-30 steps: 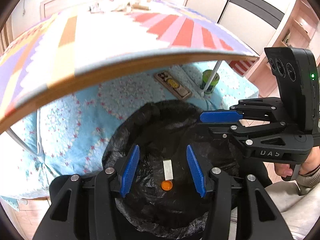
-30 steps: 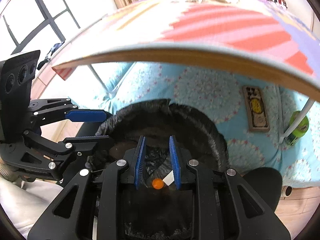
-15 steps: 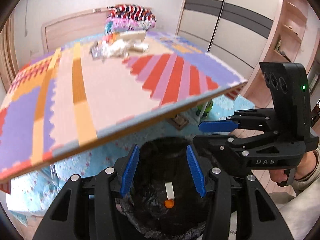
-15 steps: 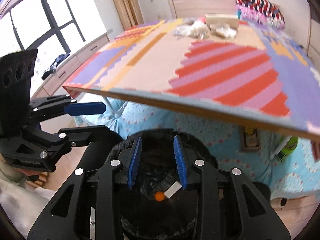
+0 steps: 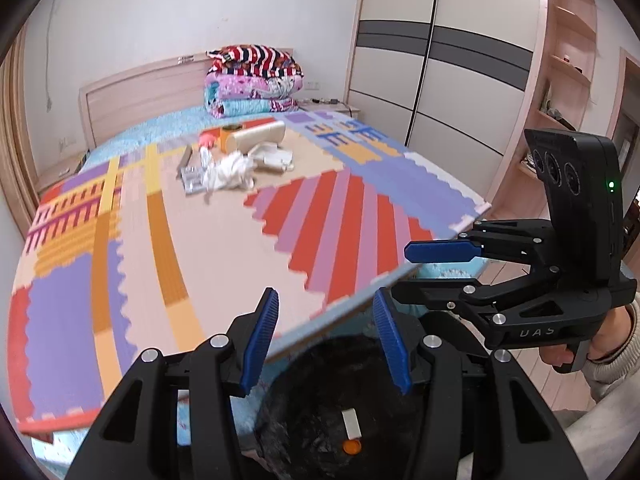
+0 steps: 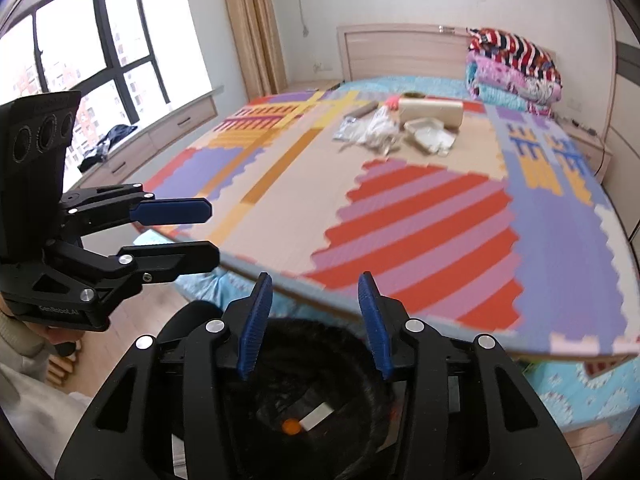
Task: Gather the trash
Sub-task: 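Raise both tools from the bin back over the board, then grasp the white tissue with left gripper while right grasps white plastic tray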
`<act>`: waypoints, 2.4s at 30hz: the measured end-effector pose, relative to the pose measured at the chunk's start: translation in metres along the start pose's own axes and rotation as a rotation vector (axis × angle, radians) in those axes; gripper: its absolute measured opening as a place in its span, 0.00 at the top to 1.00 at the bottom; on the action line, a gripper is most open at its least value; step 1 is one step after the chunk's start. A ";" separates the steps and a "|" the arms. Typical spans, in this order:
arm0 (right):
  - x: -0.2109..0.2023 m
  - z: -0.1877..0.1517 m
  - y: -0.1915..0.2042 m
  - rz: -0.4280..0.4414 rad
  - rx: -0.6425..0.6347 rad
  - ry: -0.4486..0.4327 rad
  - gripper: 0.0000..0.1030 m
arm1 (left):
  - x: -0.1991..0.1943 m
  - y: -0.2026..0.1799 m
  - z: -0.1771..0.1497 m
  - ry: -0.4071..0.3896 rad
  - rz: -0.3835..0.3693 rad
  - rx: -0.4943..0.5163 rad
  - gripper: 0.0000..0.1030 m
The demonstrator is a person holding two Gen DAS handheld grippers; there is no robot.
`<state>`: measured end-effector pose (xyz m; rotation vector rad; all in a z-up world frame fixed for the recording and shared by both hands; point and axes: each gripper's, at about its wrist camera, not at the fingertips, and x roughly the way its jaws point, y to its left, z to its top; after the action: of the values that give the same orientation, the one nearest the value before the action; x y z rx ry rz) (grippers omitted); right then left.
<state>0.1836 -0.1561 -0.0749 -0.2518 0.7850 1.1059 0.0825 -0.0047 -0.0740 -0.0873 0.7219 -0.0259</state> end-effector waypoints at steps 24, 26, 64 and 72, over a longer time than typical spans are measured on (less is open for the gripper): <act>0.021 0.071 -0.049 -0.089 -0.043 -0.070 0.42 | 0.040 0.049 0.075 -0.047 0.039 -0.019 0.54; 0.025 0.075 -0.051 -0.093 -0.053 -0.069 0.40 | 0.046 0.053 0.079 -0.041 0.045 -0.015 0.54; 0.154 0.146 -0.129 -0.091 -0.066 0.046 0.26 | 0.183 0.128 0.126 0.100 0.038 -0.069 0.65; 0.168 0.148 -0.128 -0.086 -0.074 0.077 0.26 | 0.187 0.133 0.122 0.102 0.023 -0.099 0.85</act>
<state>0.3969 -0.0149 -0.1078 -0.3890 0.7956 1.0496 0.3027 0.1267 -0.1182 -0.1733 0.8259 0.0273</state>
